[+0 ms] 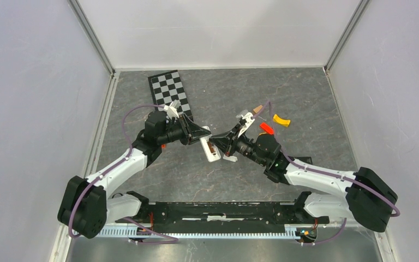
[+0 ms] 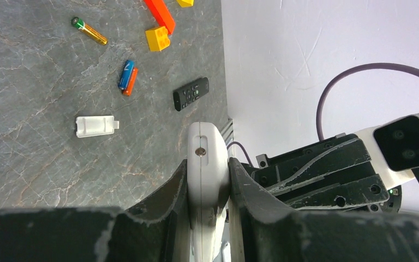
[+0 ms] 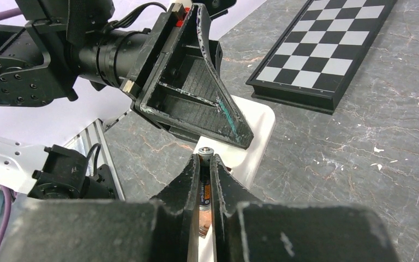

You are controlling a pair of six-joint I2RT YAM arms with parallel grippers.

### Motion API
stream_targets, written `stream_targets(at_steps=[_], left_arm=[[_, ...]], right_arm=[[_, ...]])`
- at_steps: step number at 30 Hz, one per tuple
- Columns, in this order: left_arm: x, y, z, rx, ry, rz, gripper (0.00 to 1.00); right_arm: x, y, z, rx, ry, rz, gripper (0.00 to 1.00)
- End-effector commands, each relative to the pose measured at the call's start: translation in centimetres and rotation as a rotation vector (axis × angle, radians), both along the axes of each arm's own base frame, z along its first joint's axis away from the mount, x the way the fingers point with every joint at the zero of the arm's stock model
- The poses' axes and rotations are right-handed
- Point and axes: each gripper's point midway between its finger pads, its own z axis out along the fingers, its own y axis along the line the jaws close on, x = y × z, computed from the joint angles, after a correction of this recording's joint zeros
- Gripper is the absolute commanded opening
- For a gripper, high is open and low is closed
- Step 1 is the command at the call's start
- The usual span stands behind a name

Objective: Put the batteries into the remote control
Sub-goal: Load the battery into the remote control.

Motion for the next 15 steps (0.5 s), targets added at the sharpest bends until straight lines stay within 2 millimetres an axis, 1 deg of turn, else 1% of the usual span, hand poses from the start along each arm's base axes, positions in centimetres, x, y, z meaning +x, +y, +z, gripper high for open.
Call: stream_targets(at_steps=[1,7,10,15], left_arm=[[0.5,-0.5,2.6,-0.076,-0.023,-0.008,0.02],[0.4,-0.5,2.5,-0.083,-0.015,-0.005,0.02],[0.4,-0.4,2.5,-0.083,-0.018,-0.005,0.02],[0.4,-0.4,2.2,-0.075,-0.018,-0.005,0.02]], right_arm=[[-0.1,0.1,0.0,-0.005,-0.05,0.002,0.11],[0.0,-0.4,-1.5,-0.048,-0.057,-0.014,0.12],[-0.2,-0.6,-1.9,-0.059,-0.06,-0.007,0.16],[-0.6,-0.4,-1.9,-0.062,-0.055,0.014,0.25]])
